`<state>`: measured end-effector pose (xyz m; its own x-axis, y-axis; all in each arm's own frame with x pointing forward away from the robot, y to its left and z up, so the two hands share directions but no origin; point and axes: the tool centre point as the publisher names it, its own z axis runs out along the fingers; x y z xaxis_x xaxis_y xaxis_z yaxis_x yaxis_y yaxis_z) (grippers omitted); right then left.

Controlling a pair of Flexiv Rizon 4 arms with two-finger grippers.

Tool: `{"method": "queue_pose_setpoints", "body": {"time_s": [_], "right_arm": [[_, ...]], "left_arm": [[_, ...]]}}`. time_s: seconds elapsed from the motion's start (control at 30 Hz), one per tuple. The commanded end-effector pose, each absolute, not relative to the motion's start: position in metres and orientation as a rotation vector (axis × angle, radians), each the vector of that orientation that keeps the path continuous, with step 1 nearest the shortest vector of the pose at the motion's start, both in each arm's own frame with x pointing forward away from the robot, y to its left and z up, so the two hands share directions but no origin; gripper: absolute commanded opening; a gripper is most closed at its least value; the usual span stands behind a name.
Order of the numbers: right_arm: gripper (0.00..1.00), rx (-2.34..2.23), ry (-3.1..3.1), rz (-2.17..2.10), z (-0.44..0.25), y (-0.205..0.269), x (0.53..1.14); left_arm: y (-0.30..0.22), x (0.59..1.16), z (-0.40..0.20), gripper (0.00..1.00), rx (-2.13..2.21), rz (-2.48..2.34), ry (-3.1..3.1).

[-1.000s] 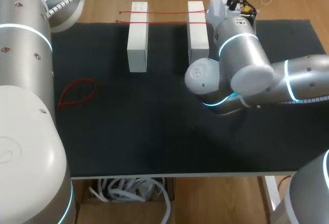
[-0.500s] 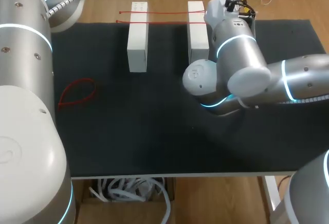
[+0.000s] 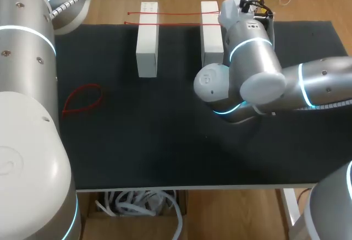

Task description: Grab the tape and strap the tape.

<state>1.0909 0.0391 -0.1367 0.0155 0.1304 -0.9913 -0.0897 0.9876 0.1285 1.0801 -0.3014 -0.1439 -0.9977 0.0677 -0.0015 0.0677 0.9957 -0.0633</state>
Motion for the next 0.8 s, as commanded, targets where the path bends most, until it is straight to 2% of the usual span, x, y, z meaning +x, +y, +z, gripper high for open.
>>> {"method": "queue_pose_setpoints", "body": {"time_s": [0.03, 0.8], "right_arm": [[0.00, 0.029, 1.553, 0.168, -0.1369, 0.0427, 1.0916], [0.00, 0.016, 1.559, 0.193, -0.1375, 0.0493, 1.0938]], "left_arm": [[-0.3015, 1.0805, -0.1433, 0.00, -0.106, 0.095, -3.136], [-0.3015, 1.0805, -0.1433, 0.00, -0.106, 0.095, -3.136]]}}
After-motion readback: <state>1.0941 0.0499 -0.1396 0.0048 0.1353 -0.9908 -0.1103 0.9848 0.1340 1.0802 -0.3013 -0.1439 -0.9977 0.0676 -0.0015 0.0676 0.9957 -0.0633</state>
